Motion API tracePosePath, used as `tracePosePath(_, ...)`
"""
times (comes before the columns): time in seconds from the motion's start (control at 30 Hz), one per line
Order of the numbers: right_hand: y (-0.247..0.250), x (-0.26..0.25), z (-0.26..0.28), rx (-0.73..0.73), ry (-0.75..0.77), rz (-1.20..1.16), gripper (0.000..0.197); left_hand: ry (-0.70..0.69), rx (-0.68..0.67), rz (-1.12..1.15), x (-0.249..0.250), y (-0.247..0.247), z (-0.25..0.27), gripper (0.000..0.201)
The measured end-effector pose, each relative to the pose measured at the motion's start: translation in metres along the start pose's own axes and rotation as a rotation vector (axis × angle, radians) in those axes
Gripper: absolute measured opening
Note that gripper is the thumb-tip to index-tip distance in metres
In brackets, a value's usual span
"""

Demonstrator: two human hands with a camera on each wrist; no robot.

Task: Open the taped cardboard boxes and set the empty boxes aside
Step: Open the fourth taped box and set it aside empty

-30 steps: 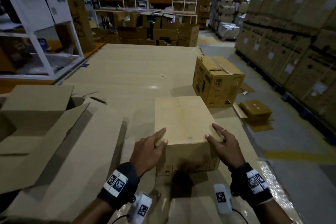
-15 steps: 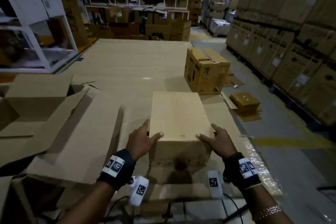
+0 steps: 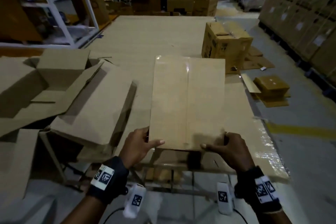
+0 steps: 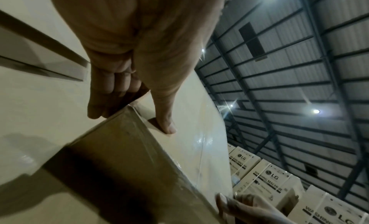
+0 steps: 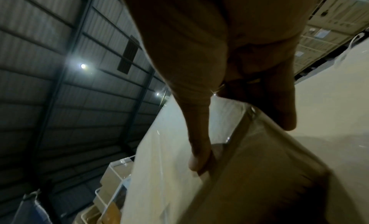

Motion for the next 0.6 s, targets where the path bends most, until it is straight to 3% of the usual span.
tracePosePath(0.2,-0.021,0.035,0.015,-0.005,-0.035,0.066,0.038,0.072,0.103,-0.123,-0.028,-0.020,0.031,0.059)
tracePosePath(0.33,-0.045,0.066,-0.005,0.021,-0.075,0.139,0.027,0.112,0.114,-0.188,-0.030,-0.032,0.020,0.041)
tracePosePath(0.47,-0.061,0.066,-0.025,-0.036,-0.153,0.228,0.051,0.137,0.121,-0.236,-0.034,-0.036,-0.001,0.032)
tracePosePath(0.6,-0.064,0.055,-0.036,-0.076,-0.144,0.253,0.059,0.153,0.089,-0.201,-0.040,-0.033,-0.017,0.036)
Point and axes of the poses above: each hand's wrist, its own z-axis away from the middle knuckle, its own y-axis out of the back of the hand, x = y × z, the point moved 7 cm from there along -z, towards the middle knuckle, and after that the axes turned 7 degrees about x, right-handed, at the moved point
